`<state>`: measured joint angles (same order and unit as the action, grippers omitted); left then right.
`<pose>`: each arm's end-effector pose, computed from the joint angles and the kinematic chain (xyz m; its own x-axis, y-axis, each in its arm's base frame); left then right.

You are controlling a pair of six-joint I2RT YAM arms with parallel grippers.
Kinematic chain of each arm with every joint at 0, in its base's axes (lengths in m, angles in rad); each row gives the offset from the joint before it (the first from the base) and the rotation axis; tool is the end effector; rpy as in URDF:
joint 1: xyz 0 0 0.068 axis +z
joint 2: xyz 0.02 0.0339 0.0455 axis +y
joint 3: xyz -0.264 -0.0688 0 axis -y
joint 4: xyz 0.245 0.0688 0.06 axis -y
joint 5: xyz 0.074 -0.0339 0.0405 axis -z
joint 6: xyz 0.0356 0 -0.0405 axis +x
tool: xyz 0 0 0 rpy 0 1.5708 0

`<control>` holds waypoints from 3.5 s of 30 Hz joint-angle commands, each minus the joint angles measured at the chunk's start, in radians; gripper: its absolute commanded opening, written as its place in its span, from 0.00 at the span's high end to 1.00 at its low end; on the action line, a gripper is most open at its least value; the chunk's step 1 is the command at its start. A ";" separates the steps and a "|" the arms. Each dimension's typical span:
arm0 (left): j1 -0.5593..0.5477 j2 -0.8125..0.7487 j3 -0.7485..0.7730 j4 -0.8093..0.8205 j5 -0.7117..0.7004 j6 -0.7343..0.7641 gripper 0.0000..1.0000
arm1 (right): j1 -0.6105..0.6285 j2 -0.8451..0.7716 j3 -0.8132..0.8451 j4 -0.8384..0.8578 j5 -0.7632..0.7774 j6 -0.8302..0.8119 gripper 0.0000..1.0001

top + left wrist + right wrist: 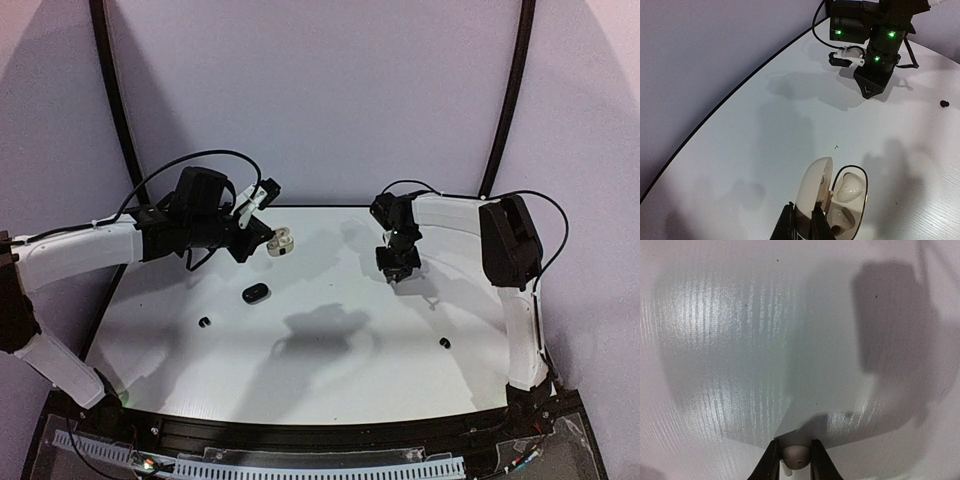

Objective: Insert the wireless bluetooth earbuds into the charging case
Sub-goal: Pick up the left earbud from the center of the board, then insert the left earbud into the left side groove of the charging case.

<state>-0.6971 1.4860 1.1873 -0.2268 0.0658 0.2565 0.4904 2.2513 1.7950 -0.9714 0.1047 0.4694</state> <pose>0.2624 -0.2228 0.3069 -0.1985 0.4963 -0.8451 0.7594 0.6230 0.1876 0.3970 0.2078 0.1563 -0.9846 -0.0157 -0.1740 -0.0111 0.9996 -0.0277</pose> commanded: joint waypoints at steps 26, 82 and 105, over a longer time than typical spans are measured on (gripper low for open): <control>0.007 -0.055 0.013 0.095 -0.023 -0.065 0.99 | 0.301 -0.659 -0.455 1.409 -0.383 -0.232 1.00; 0.032 -0.070 0.096 0.121 -0.054 -0.173 0.99 | 0.386 -0.385 -0.527 1.872 -0.286 -0.251 1.00; 0.034 -0.071 0.100 0.123 0.007 -0.247 0.99 | 0.387 -0.322 -0.496 1.863 -0.268 -0.265 1.00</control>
<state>-0.6693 1.4544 1.2610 -0.1192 0.0341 0.0433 0.8822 1.9045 1.2823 0.8703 -0.2066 0.2214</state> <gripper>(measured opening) 0.065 0.127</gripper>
